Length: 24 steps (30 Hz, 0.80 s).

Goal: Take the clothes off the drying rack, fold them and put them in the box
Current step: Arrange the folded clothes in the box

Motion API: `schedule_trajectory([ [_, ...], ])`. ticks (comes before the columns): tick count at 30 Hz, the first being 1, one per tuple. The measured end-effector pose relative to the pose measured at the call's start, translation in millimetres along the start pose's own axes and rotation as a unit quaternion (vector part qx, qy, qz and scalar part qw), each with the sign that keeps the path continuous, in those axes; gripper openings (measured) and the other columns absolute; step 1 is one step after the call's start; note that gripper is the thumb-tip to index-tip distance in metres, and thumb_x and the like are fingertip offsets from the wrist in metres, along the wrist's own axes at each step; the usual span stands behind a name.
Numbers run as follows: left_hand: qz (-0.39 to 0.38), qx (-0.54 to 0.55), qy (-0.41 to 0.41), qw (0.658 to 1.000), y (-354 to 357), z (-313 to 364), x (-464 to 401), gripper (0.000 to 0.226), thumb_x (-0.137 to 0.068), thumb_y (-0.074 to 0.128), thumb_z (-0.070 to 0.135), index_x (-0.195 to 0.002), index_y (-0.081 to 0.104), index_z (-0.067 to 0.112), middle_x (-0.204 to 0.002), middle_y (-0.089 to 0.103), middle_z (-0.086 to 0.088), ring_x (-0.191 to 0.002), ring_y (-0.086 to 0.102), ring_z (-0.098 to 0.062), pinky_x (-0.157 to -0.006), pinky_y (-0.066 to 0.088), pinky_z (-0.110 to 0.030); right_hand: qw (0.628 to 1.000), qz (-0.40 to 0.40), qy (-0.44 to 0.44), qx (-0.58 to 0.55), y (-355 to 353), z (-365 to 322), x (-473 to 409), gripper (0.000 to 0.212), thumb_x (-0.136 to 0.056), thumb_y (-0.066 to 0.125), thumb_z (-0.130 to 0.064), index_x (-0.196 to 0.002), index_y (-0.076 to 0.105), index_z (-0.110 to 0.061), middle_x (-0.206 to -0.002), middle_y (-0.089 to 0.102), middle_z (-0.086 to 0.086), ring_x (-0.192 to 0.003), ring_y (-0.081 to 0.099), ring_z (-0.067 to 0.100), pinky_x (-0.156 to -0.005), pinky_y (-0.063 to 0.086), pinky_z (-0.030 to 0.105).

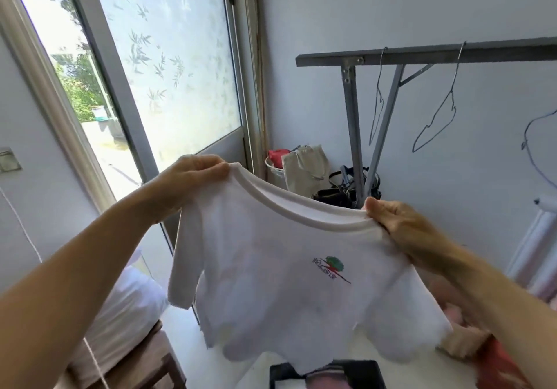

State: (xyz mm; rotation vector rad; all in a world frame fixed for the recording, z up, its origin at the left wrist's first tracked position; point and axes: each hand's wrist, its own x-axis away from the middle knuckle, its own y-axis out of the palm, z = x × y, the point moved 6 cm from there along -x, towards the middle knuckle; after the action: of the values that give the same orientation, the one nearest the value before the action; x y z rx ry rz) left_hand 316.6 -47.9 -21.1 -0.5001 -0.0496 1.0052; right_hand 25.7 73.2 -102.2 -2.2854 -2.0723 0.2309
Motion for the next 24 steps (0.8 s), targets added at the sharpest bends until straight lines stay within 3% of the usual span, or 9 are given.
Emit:
schedule_trajectory([
  [2,0.019,0.038,-0.007,0.999,-1,-9,3,0.024,-0.091,0.062,0.036,-0.078,0.066,0.016,-0.072,0.057,-0.001,-0.067,0.054,-0.013,-0.058,0.047,-0.02,0.999,-0.033,-0.028,0.015,0,-8,-1,0.078,-0.074,0.058,-0.074,-0.08,0.065,0.003,-0.069,0.063,0.013,-0.057,0.061,0.017,-0.05,0.05,0.021],
  [3,0.028,0.053,-0.015,0.998,-1,-13,6,0.023,-0.091,0.059,0.035,-0.08,0.065,0.015,-0.073,0.057,-0.003,-0.068,0.055,-0.014,-0.058,0.048,-0.021,0.997,-0.059,-0.042,0.037,-1,-14,0,0.083,-0.066,0.064,-0.077,-0.081,0.063,0.005,-0.071,0.064,0.014,-0.06,0.062,0.019,-0.053,0.051,0.022],
  [6,0.021,0.056,-0.037,0.998,4,-19,15,0.025,-0.091,0.058,0.034,-0.073,0.068,0.02,-0.069,0.06,-0.001,-0.062,0.057,-0.011,-0.054,0.05,-0.021,0.99,-0.099,-0.05,0.092,-17,-27,0,0.058,-0.066,0.075,-0.054,-0.084,0.066,0.001,-0.08,0.067,0.016,-0.07,0.065,0.023,-0.06,0.053,0.025],
  [8,0.005,0.04,-0.059,0.997,10,-21,20,0.027,-0.092,0.061,0.033,-0.071,0.07,0.019,-0.066,0.059,-0.001,-0.058,0.057,-0.01,-0.054,0.05,-0.021,0.996,-0.079,-0.011,0.048,-27,-26,-5,0.039,-0.074,0.079,-0.036,-0.081,0.067,0.0,-0.079,0.067,0.016,-0.068,0.065,0.023,-0.057,0.054,0.025],
  [10,0.026,0.049,-0.097,0.994,19,-28,20,0.027,-0.09,0.066,0.033,-0.072,0.072,0.014,-0.068,0.06,-0.006,-0.059,0.058,-0.014,-0.058,0.051,-0.025,0.999,-0.024,0.02,0.024,-31,-17,-14,0.025,-0.084,0.071,-0.027,-0.081,0.069,-0.002,-0.08,0.068,0.017,-0.067,0.066,0.024,-0.056,0.056,0.029],
  [13,0.142,0.126,-0.155,0.969,41,-42,15,0.026,-0.089,0.07,0.027,-0.081,0.075,0.003,-0.077,0.062,-0.015,-0.069,0.058,-0.024,-0.067,0.05,-0.032,0.992,0.113,0.032,0.039,-27,-1,-26,0.028,-0.089,0.068,-0.027,-0.077,0.065,-0.001,-0.072,0.063,0.017,-0.063,0.058,0.026,-0.059,0.051,0.032],
  [15,0.205,0.137,-0.151,0.957,63,-43,9,0.031,-0.094,0.065,0.027,-0.085,0.07,-0.002,-0.076,0.058,-0.015,-0.069,0.053,-0.023,-0.065,0.045,-0.033,0.985,0.164,0.013,0.059,-12,1,-28,0.031,-0.088,0.07,-0.026,-0.066,0.057,-0.009,-0.059,0.052,0.006,-0.053,0.047,0.018,-0.05,0.041,0.023],
  [18,0.221,0.046,-0.107,0.968,96,-32,-1,0.036,-0.097,0.059,0.036,-0.082,0.068,0.004,-0.07,0.063,-0.005,-0.064,0.055,-0.018,-0.063,0.048,-0.033,0.988,0.141,-0.022,0.065,20,-1,-34,0.033,-0.091,0.067,-0.027,-0.065,0.053,-0.012,-0.052,0.041,-0.004,-0.046,0.035,0.009,-0.044,0.032,0.021],
  [24,0.226,-0.005,-0.06,0.972,129,-13,-5,0.023,-0.098,0.055,0.036,-0.087,0.062,0.017,-0.084,0.069,-0.001,-0.075,0.064,-0.015,-0.071,0.054,-0.034,0.993,0.102,-0.051,0.038,50,-13,-40,0.023,-0.095,0.06,-0.023,-0.08,0.063,-0.006,-0.06,0.057,-0.005,-0.05,0.049,0.001,-0.051,0.042,0.017],
])
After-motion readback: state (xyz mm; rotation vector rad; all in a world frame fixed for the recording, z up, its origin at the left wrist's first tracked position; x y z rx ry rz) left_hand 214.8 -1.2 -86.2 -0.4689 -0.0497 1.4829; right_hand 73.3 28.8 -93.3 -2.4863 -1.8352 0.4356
